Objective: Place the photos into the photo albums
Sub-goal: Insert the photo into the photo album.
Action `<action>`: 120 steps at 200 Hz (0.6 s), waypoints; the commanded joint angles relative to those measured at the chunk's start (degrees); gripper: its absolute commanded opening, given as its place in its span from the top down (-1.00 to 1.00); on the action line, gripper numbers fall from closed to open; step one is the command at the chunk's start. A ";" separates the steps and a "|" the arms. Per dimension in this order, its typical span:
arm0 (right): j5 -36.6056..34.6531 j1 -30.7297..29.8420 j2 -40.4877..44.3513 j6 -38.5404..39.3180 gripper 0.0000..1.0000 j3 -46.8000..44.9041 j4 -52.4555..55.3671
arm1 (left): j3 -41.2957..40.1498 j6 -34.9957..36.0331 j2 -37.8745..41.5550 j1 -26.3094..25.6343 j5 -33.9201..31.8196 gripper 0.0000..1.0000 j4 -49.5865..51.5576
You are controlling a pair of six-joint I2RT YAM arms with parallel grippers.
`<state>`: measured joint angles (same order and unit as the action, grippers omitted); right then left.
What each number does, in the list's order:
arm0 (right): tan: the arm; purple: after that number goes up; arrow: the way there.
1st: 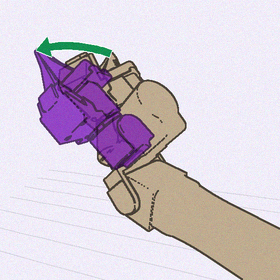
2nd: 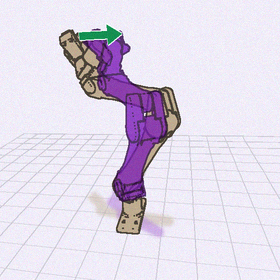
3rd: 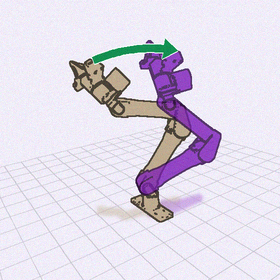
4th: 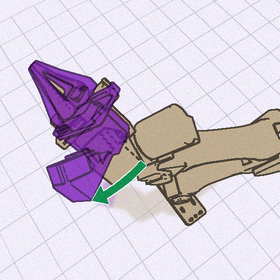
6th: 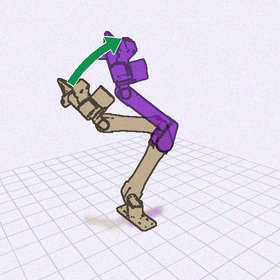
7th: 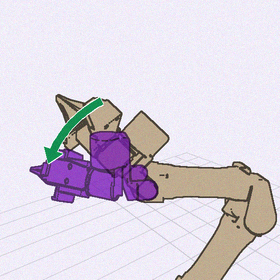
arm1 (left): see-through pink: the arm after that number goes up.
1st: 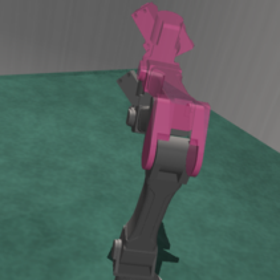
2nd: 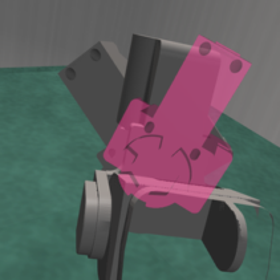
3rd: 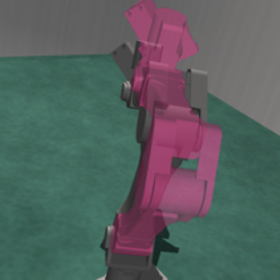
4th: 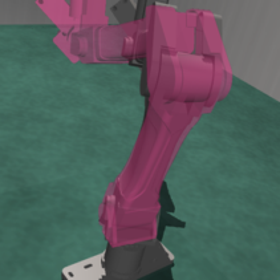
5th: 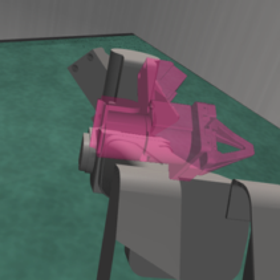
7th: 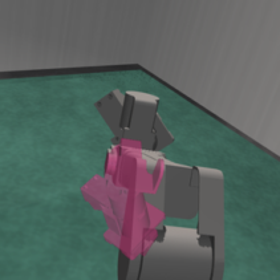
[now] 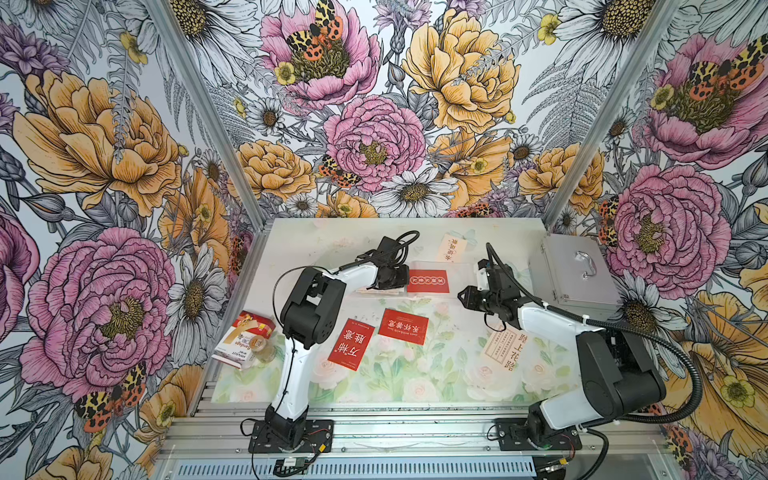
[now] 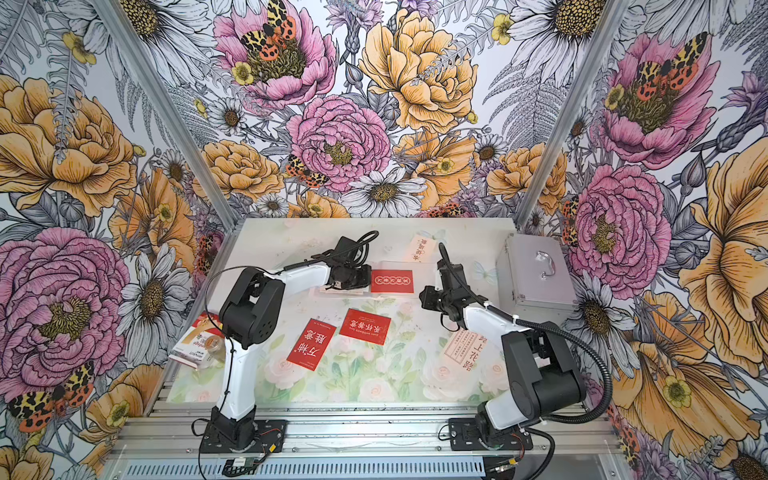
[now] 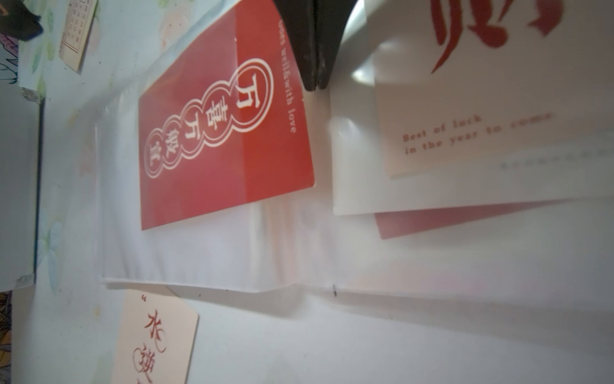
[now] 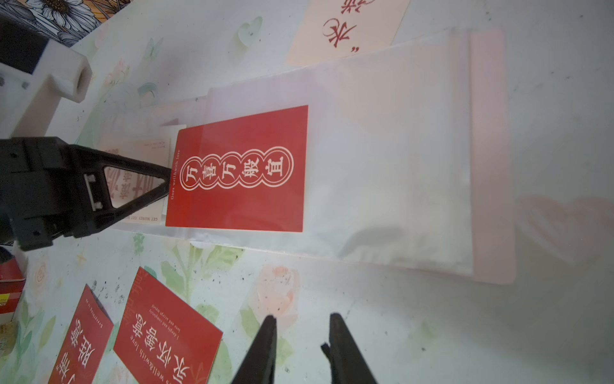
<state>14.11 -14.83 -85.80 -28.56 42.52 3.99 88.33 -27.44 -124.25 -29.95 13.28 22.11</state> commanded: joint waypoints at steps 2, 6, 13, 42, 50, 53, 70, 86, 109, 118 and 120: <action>-0.71 -0.34 1.42 0.96 0.42 0.13 -0.30 | 1.40 0.38 -1.00 -1.03 0.44 0.94 0.57; -0.66 -0.29 1.42 0.96 0.42 0.11 -0.30 | 1.48 0.32 -1.01 -1.10 0.38 0.94 0.64; -0.66 -0.30 1.42 1.00 0.42 0.10 -0.30 | 1.54 0.22 -1.18 -1.24 0.39 0.93 0.62; -0.64 -0.35 1.55 1.00 0.42 0.11 -0.30 | 2.52 0.00 -1.91 -1.98 0.62 0.93 0.66; -0.71 -0.33 1.60 0.94 0.42 0.10 -0.23 | 2.79 -0.19 -2.20 -2.16 0.65 0.93 0.58; -0.67 -0.37 1.72 0.96 0.42 0.10 -0.21 | 2.95 -0.16 -2.29 -2.32 0.64 0.93 0.60; -0.75 -0.33 1.85 1.05 0.42 0.10 -0.12 | 3.65 -0.52 -2.85 -2.66 0.91 0.94 0.61; -0.75 -0.31 1.86 1.05 0.41 0.05 -0.12 | 4.52 -0.63 -3.47 -3.08 1.25 0.93 0.60; -0.66 -0.29 1.86 1.01 0.41 0.10 -0.12 | 5.57 -0.77 -4.07 -3.49 1.31 0.93 0.82; -0.69 -0.30 1.85 1.05 0.41 0.10 -0.12 | 5.93 -0.86 -4.22 -3.53 1.42 0.94 0.91; -0.69 -0.36 1.86 1.07 0.41 0.10 -0.12 | 5.98 -0.86 -4.24 -3.58 1.43 0.93 0.96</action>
<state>14.11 -14.83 -85.52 -28.38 42.52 4.01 92.29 -27.68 -127.63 -32.88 13.52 22.63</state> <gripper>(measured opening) 0.295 0.045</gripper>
